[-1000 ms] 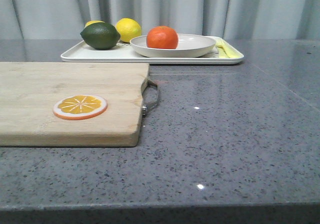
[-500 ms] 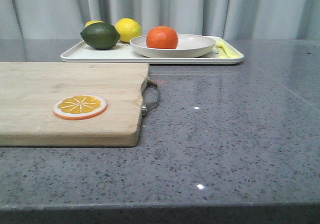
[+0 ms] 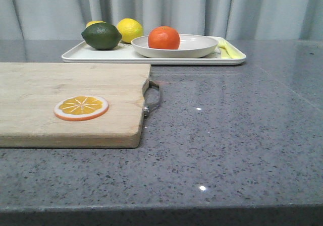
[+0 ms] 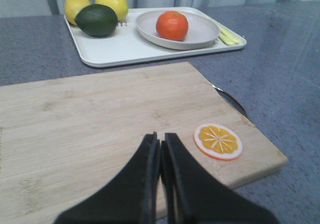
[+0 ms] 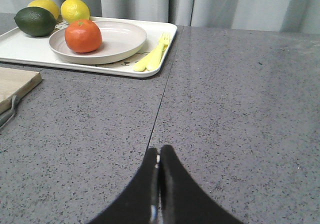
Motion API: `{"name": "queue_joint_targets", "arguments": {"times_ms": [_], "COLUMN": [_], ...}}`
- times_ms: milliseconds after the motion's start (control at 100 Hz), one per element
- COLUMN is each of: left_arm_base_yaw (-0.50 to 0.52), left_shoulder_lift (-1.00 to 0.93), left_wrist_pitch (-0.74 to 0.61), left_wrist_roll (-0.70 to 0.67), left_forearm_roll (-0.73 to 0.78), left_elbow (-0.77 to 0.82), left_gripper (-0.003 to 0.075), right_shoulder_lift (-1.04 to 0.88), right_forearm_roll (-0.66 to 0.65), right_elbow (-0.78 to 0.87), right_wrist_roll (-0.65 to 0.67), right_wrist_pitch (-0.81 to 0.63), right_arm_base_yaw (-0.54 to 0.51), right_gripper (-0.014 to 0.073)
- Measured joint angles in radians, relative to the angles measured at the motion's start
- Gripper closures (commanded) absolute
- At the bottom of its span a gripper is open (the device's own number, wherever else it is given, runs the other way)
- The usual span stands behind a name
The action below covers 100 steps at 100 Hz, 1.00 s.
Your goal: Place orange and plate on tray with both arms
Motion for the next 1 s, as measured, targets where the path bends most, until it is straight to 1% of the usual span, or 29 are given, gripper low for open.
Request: {"name": "queue_joint_targets", "arguments": {"times_ms": [160,280,420,610,730,1000], "left_arm_base_yaw": [0.107,0.221,0.346,0.469,0.505,0.51], "left_shoulder_lift": [-0.027,-0.042,-0.065,-0.123,-0.165,-0.244], "left_wrist_pitch": [-0.17,-0.255,-0.284,-0.293,-0.293,-0.323], "left_wrist_roll": [0.0,0.0,0.0,0.0,0.0,0.0], "left_forearm_roll": [0.0,0.0,0.0,0.0,0.0,0.026], "left_elbow": [0.081,0.135,0.182,0.245,0.293,0.39], "left_gripper": [0.0739,0.0739,0.0739,0.0739,0.0739,0.0739], "right_shoulder_lift": [0.0,0.0,0.0,0.0,0.0,0.0], "right_forearm_roll": [0.0,0.0,0.0,0.0,0.0,0.0], "right_elbow": [0.0,0.0,0.0,0.0,0.0,0.0], "right_wrist_roll": [-0.002,-0.002,-0.002,-0.002,-0.002,-0.002], "right_wrist_pitch": [0.0,0.0,0.0,0.0,0.0,0.0], "right_arm_base_yaw": [0.0,0.0,0.0,0.0,0.0,0.0], "right_gripper": [0.066,0.066,0.066,0.066,0.066,0.066]}}
